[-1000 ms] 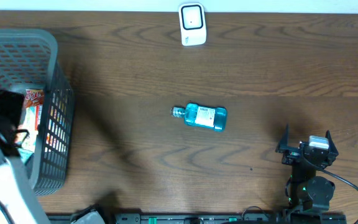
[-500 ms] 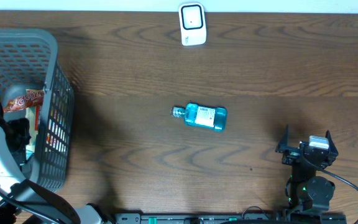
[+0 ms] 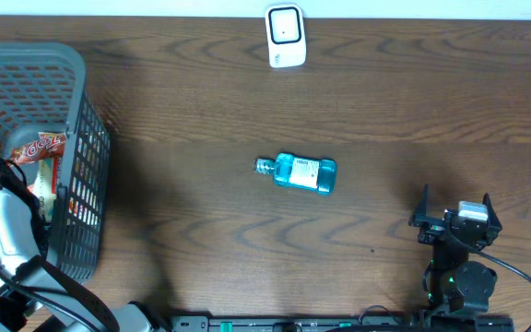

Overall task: Scan the item barcode
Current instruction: 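Reach into the basket and grasp the light green wipes pack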

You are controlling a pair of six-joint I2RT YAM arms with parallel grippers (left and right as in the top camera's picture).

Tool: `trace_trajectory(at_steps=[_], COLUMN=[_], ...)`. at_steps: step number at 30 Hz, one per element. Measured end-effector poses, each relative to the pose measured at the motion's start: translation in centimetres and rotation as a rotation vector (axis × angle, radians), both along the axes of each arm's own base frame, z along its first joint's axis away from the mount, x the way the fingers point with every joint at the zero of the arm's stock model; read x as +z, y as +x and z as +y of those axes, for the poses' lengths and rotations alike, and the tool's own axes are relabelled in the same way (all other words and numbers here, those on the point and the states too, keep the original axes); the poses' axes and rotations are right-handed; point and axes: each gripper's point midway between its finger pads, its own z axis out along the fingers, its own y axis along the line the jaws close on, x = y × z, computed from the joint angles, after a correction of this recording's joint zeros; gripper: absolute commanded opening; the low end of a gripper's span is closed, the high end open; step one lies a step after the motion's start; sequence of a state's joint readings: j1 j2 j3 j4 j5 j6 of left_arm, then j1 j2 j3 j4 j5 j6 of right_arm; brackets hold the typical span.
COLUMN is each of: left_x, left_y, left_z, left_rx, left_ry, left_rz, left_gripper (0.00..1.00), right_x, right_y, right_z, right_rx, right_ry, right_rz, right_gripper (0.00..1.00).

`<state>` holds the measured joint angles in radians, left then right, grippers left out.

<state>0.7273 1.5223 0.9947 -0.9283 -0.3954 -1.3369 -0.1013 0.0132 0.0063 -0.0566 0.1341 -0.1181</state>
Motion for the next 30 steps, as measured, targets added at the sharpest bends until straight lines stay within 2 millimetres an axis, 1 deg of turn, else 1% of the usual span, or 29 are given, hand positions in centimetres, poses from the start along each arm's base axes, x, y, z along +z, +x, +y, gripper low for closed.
trace_trajectory(at_steps=[2, 10, 17, 21, 23, 24, 25, 26, 27, 29, 30], left_x=[-0.4, -0.8, -2.4, -3.6, -4.0, -4.2, -4.3, -4.3, -4.3, -4.2, -4.1], left_y=[-0.1, 0.2, 0.0, 0.0, 0.1, 0.1, 0.0, -0.1, -0.1, -0.1, -0.2], left_z=[0.4, 2.0, 2.0, 2.0, 2.2, 2.2, 2.2, 2.2, 2.3, 2.4, 2.5], left_rx=[0.022, 0.058, 0.067, 0.070, 0.073, 0.075, 0.076, 0.073, 0.076, 0.078, 0.078], left_ry=[0.026, 0.116, 0.137, 0.161, 0.177, 0.184, 0.188, 0.191, 0.196, 0.204, 0.209], left_rz=[-0.012, -0.049, -0.067, -0.089, -0.104, -0.107, -0.104, -0.102, -0.101, -0.100, -0.096], left_gripper=[0.98, 0.98, 1.00, 0.95, 0.88, 0.79, 0.77, 0.72, 0.60, 0.42, 0.36], right_x=[0.0, 0.0, 0.0, 0.0, 0.0, 0.0, 0.0, 0.0, 0.0, 0.0, 0.0], right_y=[0.0, 0.0, 0.0, 0.0, 0.0, 0.0, 0.0, 0.0, 0.0, 0.0, 0.0], right_z=[0.0, 0.0, 0.0, 0.0, 0.0, 0.0, 0.0, 0.0, 0.0, 0.0, 0.0], right_rx=[0.000, 0.000, 0.000, 0.000, 0.000, 0.000, 0.000, 0.000, 0.000, 0.000, 0.000], right_ry=[0.000, 0.000, 0.000, 0.000, 0.000, 0.000, 0.000, 0.000, 0.000, 0.000, 0.000], right_rz=[0.000, 0.000, 0.000, 0.000, 0.000, 0.000, 0.000, 0.000, 0.000, 0.000, 0.000], right_gripper=[0.99, 0.99, 0.99, 0.99, 0.99, 0.99, 0.99, 0.99, 0.99, 0.99, 0.99])
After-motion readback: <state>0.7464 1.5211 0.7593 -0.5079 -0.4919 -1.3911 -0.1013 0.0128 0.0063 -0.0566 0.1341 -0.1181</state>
